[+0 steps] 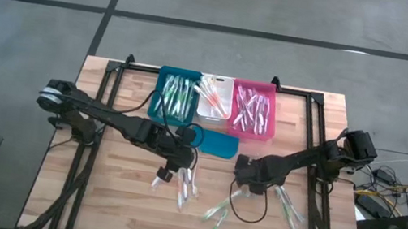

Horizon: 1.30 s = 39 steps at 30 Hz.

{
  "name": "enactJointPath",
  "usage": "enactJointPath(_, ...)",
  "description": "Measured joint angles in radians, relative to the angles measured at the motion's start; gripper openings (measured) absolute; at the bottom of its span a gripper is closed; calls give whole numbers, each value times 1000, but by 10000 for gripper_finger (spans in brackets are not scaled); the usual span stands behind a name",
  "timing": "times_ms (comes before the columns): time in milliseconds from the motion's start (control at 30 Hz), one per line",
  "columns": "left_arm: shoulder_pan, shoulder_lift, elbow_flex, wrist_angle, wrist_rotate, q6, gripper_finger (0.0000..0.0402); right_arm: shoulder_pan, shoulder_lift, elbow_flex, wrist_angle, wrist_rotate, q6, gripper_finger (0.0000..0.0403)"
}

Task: Pick & Place Toothbrushes
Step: Put the green toothbrush into the blue bin

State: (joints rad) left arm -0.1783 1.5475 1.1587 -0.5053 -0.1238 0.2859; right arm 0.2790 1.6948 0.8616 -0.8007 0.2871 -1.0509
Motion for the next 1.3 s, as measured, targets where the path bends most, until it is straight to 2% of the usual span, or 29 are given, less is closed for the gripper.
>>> enactJointPath(333, 0, 0, 0, 0, 0, -1, 172, 24, -28, 3, -56, -27, -2, 20)
enactJointPath(433, 0, 0, 0, 0, 0, 5, 172, 45, -44, 29, -90, -4, 46, 17)
enactJointPath(533, 0, 0, 0, 6, -1, 19, 172, 68, -59, 48, -116, 34, 152, 18)
enactJointPath(733, 0, 0, 0, 24, -1, 31, 172, 82, -97, 100, -96, 49, 587, 21)
enactJointPath(800, 0, 0, 0, 24, -8, 32, 172, 84, -108, 118, -72, 46, 680, 19)
enactJointPath(900, 0, 0, 0, 26, -13, 32, 172, 97, -134, 121, 11, 3, 741, 15)
enactJointPath(1133, 1, 0, 0, 41, -44, 19, 172, 144, -251, 69, 351, -55, 717, 14)
enactJointPath(1300, 0, 0, -1, 114, -113, 51, 172, 146, -350, 40, 521, -53, 856, 14)
